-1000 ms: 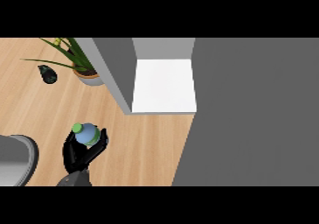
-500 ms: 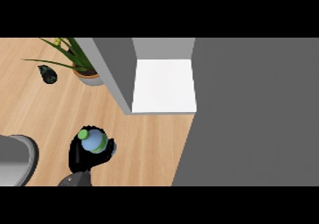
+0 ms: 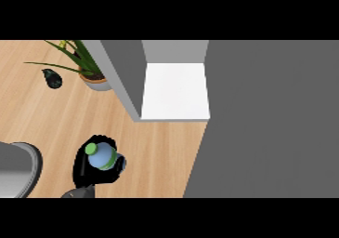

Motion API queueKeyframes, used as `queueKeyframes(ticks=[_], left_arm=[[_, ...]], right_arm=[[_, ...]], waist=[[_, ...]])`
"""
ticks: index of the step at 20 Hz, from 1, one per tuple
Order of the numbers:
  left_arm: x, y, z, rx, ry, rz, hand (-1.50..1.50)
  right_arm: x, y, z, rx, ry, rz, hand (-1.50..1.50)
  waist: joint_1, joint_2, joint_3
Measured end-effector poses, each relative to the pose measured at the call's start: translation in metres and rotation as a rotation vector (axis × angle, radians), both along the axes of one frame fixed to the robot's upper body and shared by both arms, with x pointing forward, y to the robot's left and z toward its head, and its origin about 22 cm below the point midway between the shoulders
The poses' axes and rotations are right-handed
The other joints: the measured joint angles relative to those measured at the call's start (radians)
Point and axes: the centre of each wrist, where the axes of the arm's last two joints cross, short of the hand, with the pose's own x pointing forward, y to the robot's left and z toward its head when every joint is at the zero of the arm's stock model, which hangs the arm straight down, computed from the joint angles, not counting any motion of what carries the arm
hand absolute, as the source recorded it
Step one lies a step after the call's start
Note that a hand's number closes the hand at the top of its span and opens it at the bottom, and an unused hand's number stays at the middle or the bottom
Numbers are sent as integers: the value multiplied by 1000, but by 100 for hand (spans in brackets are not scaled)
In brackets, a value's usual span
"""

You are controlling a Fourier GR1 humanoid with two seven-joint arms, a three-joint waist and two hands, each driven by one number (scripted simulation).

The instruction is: Pick up the bottled water, place it into the cabinet and close the cabinet

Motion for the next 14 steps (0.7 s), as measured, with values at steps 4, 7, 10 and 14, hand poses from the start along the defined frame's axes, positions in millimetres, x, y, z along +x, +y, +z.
queueKeyframes(ticks=[4,7,10,14], left_arm=[[4,-17,19,-40,0,-42,150],[6,-26,33,-54,3,-65,150],[9,-35,53,-48,-10,-72,150],[17,-50,76,-31,-36,-79,150]], right_arm=[[0,0,-1,-5,-1,3,-150],[3,-1,1,-6,-10,-8,-150],[4,2,3,2,2,1,-150],[4,2,5,-2,4,3,-150]], waist=[[1,0,0],[1,1,0],[1,1,0],[-1,1,0]])
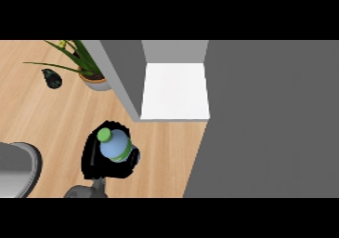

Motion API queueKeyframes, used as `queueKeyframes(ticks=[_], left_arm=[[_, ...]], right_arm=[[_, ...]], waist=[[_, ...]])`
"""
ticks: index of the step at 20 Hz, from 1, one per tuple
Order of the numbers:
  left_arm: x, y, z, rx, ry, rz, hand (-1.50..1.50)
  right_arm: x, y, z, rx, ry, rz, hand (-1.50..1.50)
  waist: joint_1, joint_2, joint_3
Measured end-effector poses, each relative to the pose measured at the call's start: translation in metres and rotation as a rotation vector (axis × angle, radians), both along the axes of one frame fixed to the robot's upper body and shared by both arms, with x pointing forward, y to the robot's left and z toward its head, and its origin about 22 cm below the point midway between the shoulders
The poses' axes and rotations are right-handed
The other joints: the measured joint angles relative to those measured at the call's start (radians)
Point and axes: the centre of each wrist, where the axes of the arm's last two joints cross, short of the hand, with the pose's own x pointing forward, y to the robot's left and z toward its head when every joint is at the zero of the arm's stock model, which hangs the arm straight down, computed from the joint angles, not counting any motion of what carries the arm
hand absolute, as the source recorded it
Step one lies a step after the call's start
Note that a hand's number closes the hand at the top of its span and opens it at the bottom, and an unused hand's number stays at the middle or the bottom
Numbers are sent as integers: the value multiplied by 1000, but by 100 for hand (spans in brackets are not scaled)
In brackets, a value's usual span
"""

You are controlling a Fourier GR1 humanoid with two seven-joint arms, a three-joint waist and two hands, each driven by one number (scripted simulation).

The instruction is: Pick up the bottled water, place it into the cabinet and close the cabinet

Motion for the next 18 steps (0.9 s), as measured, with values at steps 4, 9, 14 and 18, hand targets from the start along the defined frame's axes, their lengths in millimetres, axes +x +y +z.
queueKeyframes(ticks=[4,9,14,18], left_arm=[[11,-19,28,14,-23,-4,150],[25,-47,52,27,-19,-15,150],[40,-67,76,51,-38,-13,150],[58,-75,90,75,-63,19,150]], right_arm=[[-1,-2,-1,-10,-7,-1,-150],[0,-4,-3,-1,-14,-13,-150],[-6,-3,-8,5,-11,-5,-150],[-6,-4,-8,3,-7,-7,-150]], waist=[[-4,0,0],[-6,1,0],[-7,1,0],[-9,2,0]])
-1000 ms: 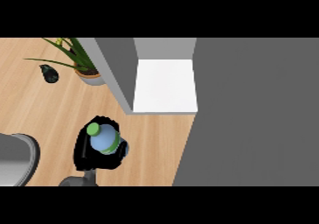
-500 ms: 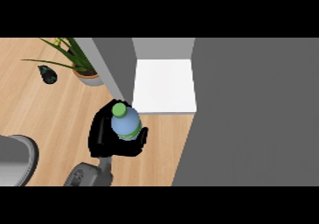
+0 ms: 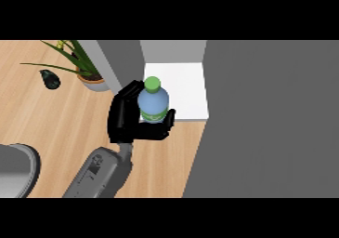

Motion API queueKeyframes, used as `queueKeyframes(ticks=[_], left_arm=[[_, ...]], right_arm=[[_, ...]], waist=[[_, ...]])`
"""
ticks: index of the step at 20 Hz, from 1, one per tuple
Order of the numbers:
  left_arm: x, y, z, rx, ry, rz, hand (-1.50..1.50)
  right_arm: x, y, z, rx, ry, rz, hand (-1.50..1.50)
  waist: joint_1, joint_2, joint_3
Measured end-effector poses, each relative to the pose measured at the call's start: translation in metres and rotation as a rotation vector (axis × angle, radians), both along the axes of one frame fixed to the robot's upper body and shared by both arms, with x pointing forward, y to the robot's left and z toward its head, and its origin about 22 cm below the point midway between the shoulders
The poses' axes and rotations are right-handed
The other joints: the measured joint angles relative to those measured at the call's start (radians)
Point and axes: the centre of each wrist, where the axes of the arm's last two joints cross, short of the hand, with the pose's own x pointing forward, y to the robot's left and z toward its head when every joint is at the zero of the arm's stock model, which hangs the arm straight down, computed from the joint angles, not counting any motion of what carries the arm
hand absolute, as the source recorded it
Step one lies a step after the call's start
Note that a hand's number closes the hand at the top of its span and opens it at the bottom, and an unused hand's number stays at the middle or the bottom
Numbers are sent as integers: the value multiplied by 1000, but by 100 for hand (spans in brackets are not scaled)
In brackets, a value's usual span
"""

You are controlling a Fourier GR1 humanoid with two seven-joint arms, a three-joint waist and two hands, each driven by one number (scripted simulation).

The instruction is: Pick up the bottled water, place it into the cabinet and close the cabinet

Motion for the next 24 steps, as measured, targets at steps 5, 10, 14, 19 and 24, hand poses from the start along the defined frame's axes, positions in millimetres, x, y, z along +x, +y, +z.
queueKeyframes(ticks=[5,10,14,19,24], left_arm=[[28,-13,17,47,-7,36,150],[53,-20,18,100,6,66,150],[73,-24,27,157,18,83,150],[93,-23,25,224,40,122,150],[108,-25,21,272,43,174,150]], right_arm=[[2,-2,-1,-3,-15,-4,-150],[0,0,-3,3,-10,3,-150],[-2,0,-3,10,-6,-2,-150],[-1,1,-1,16,-5,3,-150],[0,1,-2,13,-19,13,-150]], waist=[[-3,1,0],[-7,2,0],[-9,2,0],[-12,4,0],[-22,6,0]])
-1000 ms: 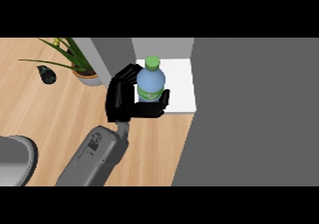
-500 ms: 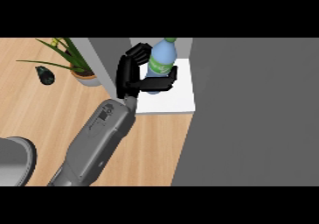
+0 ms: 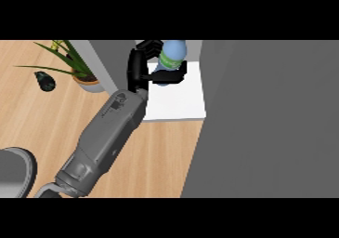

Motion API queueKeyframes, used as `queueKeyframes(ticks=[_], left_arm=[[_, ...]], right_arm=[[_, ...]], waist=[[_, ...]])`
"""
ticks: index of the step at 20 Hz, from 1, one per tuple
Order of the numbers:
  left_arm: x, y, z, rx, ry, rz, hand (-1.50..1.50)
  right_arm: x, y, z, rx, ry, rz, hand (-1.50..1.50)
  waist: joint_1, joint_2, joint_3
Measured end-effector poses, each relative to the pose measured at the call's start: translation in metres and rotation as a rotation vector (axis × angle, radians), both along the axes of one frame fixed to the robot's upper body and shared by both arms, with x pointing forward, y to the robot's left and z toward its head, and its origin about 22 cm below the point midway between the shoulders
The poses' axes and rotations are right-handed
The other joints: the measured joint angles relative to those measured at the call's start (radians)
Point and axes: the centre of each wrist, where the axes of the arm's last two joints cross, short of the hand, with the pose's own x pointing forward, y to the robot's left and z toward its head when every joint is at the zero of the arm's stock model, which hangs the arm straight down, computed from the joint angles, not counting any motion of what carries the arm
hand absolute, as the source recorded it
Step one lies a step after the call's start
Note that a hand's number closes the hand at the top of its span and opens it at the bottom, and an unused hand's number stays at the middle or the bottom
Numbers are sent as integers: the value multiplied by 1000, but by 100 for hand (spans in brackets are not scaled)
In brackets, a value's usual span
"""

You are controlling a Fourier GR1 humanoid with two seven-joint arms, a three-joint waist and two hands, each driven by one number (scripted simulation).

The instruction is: Pick up the bottled water, place it into the cabinet and close the cabinet

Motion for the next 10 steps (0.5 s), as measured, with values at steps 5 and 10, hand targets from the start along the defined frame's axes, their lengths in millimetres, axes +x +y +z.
queueKeyframes(ticks=[5,10], left_arm=[[9,-1,-5,98,20,59,150],[14,3,-17,174,56,122,150]], right_arm=[[-1,-3,-1,-10,-5,1,-150],[-2,-4,0,-10,-5,5,-150]], waist=[[-9,3,0],[-19,6,0]])
